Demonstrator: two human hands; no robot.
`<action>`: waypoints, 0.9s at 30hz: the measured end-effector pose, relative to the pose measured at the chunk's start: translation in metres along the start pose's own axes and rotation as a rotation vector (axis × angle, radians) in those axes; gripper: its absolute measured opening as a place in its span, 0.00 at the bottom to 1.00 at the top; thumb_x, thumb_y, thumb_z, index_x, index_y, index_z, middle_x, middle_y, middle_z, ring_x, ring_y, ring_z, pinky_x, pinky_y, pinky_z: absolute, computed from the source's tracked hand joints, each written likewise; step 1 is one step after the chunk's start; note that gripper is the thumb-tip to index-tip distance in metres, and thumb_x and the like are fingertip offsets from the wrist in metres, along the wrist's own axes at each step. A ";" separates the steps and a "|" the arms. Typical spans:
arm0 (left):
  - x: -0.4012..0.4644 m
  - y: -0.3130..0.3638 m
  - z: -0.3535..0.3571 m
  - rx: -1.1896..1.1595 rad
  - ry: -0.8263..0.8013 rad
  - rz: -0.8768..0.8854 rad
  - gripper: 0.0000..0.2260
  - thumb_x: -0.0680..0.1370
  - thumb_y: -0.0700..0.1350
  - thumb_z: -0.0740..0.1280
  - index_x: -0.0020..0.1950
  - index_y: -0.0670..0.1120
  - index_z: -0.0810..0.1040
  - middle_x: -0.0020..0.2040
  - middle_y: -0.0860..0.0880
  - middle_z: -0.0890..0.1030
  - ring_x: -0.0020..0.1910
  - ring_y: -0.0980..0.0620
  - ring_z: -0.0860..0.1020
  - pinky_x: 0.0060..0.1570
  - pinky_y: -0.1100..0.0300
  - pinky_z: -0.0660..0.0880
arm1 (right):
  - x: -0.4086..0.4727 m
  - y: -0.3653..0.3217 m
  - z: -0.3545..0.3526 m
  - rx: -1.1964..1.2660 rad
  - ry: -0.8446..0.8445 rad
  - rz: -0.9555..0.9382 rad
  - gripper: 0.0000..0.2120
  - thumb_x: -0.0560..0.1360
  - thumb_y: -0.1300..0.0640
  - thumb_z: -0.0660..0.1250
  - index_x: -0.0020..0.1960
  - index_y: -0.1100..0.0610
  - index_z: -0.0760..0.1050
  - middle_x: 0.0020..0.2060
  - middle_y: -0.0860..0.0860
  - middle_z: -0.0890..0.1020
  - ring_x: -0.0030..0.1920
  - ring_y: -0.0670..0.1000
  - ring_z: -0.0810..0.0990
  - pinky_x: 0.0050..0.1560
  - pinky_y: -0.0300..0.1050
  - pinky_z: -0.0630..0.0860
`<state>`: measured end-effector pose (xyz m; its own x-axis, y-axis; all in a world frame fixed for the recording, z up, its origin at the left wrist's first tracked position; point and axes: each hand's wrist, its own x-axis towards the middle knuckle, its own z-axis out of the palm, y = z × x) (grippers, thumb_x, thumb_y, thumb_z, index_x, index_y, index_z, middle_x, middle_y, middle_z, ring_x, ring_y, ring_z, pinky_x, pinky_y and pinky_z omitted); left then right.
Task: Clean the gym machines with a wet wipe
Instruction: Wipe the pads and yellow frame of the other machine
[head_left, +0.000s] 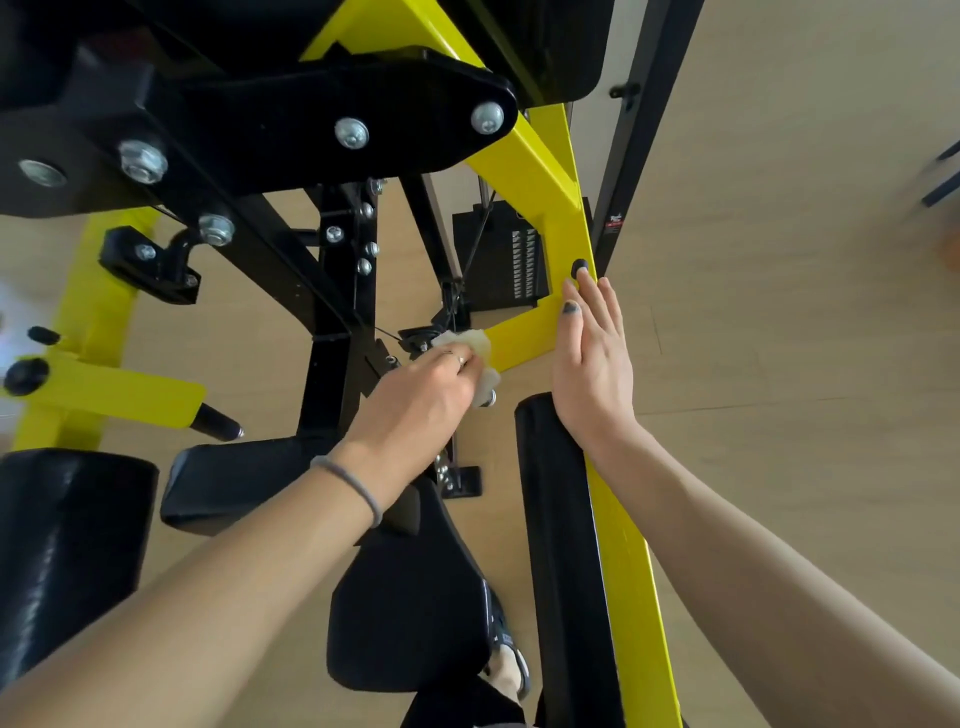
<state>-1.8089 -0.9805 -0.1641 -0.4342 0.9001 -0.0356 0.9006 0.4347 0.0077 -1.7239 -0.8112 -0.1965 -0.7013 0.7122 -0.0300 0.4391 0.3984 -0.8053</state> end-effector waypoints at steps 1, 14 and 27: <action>0.010 0.006 0.002 -0.029 0.019 0.017 0.17 0.76 0.32 0.68 0.65 0.39 0.77 0.62 0.42 0.77 0.55 0.43 0.80 0.41 0.49 0.83 | 0.000 0.000 0.000 0.006 0.000 0.002 0.24 0.87 0.49 0.45 0.79 0.53 0.64 0.80 0.45 0.59 0.80 0.43 0.48 0.80 0.46 0.51; 0.012 0.010 0.012 -0.222 0.151 0.095 0.13 0.82 0.42 0.64 0.64 0.41 0.79 0.63 0.46 0.78 0.60 0.47 0.79 0.50 0.51 0.82 | 0.000 0.000 0.002 -0.008 0.021 0.015 0.23 0.87 0.49 0.46 0.79 0.52 0.64 0.80 0.44 0.60 0.80 0.42 0.49 0.80 0.41 0.50; 0.082 0.040 0.011 -0.504 0.278 -0.054 0.06 0.82 0.44 0.65 0.56 0.44 0.79 0.52 0.47 0.83 0.47 0.47 0.83 0.43 0.52 0.81 | -0.001 0.001 0.003 0.052 0.028 0.023 0.23 0.87 0.49 0.46 0.80 0.52 0.63 0.80 0.45 0.61 0.80 0.42 0.51 0.80 0.41 0.48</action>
<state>-1.8079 -0.8897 -0.1773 -0.5298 0.8205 0.2148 0.7849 0.3783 0.4908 -1.7247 -0.8129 -0.1988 -0.6748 0.7373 -0.0330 0.4251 0.3517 -0.8340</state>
